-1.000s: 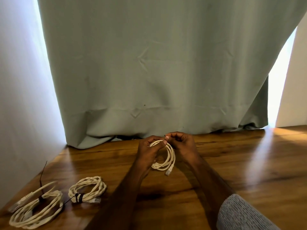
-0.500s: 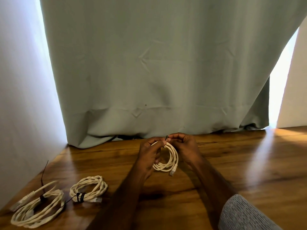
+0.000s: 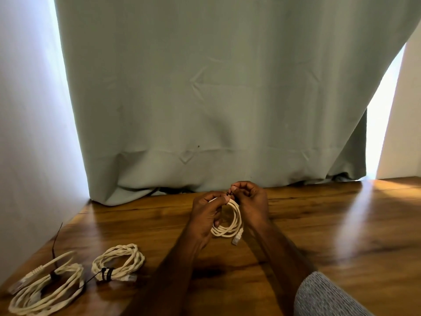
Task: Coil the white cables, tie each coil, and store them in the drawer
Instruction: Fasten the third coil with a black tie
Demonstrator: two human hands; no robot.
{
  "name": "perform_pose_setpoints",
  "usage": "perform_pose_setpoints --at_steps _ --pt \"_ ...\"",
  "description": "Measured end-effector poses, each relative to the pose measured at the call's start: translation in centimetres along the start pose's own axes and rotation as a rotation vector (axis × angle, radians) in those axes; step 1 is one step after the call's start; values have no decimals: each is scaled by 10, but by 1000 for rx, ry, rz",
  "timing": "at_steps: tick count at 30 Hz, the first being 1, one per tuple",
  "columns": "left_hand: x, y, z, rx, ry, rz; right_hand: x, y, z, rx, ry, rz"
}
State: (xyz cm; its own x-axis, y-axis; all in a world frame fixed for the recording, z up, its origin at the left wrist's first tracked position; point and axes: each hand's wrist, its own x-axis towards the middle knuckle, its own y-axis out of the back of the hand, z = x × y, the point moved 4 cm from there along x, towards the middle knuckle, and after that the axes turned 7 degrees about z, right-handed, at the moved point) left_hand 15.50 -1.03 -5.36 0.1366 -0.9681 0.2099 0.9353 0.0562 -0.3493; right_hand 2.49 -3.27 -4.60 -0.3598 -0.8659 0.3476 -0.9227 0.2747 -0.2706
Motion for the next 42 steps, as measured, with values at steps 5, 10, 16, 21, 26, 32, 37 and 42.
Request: perform_pose_setpoints --at_steps 5,10,16,21,26,32,37,42 --pt "3 3 -5 32 -7 0 -4 -2 -3 51 -11 -68" --pt "5 12 -5 22 2 20 -9 -2 -12 44 23 -286" --pt "4 14 -3 2 6 18 -6 2 -15 -24 83 -325" --pt "5 14 -3 4 9 17 -3 4 -15 -55 117 -328" --pt "5 14 -3 0 3 4 -4 1 -12 -88 151 -345" --pt "6 15 -5 14 21 4 -3 1 -10 -95 154 -348" --pt "5 14 -5 11 26 1 -6 1 -14 -79 156 -363" --pt "5 14 -4 16 25 5 -9 0 -14 -72 158 -355"
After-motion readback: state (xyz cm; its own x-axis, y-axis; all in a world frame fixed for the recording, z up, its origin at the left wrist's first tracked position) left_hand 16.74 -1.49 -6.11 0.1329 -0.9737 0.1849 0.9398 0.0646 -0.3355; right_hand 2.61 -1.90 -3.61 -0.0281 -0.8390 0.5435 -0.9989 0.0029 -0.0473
